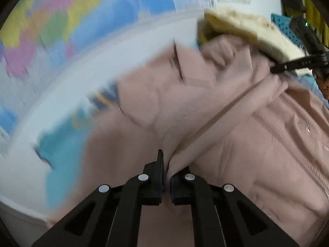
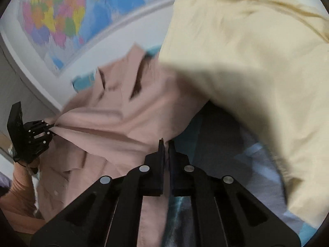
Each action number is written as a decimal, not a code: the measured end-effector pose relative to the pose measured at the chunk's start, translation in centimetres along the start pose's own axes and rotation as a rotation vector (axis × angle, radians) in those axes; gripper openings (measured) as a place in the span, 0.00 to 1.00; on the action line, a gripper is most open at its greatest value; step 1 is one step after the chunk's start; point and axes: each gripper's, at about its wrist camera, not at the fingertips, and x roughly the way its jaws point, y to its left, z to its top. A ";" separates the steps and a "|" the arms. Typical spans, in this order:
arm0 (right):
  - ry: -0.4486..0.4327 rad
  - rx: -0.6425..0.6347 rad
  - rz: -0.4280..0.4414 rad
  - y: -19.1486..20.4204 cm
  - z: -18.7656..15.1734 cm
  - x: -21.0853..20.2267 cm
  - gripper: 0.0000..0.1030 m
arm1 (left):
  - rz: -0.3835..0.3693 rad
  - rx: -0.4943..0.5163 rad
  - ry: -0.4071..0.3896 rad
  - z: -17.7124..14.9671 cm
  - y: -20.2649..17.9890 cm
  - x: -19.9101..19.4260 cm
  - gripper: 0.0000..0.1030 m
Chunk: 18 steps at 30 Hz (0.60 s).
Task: Fold large clothes
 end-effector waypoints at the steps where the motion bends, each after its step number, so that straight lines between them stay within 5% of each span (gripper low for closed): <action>1: -0.022 0.009 -0.034 -0.3 0.2 -0.5 0.02 | 0.044 0.022 -0.041 0.9 0.3 -1.0 0.13; 3: -0.022 0.028 -0.100 -1.1 0.3 -0.5 0.01 | 0.103 0.072 -0.075 1.7 0.6 -1.4 0.56; 4: -0.011 0.037 -0.112 -1.4 0.2 -0.1 0.01 | 0.102 0.115 -0.090 1.6 0.6 -1.4 0.62; 7: 0.005 0.073 -0.142 -2.9 -0.5 0.2 0.00 | 0.017 0.106 -0.051 0.7 1.3 -0.4 0.65; 10: 0.015 0.104 -0.143 -3.6 -1.0 0.0 0.01 | -0.082 -0.015 -0.005 -1.4 2.9 0.6 0.72; 13: -0.039 0.003 -0.168 -1.3 -0.9 -1.6 0.08 | -0.167 0.004 0.008 -3.4 1.7 0.5 0.78; 16: -0.077 -0.135 -0.115 2.8 -0.1 -2.3 0.38 | -0.157 0.042 0.068 -4.2 -0.5 1.8 0.79; 17: -0.077 -0.178 -0.115 3.9 0.1 -2.1 0.50 | -0.147 0.050 0.082 -4.3 -0.9 2.2 0.74; 18: -0.067 -0.236 -0.123 5.6 0.3 -1.1 0.52 | -0.128 0.054 0.094 -4.1 -1.4 2.8 0.60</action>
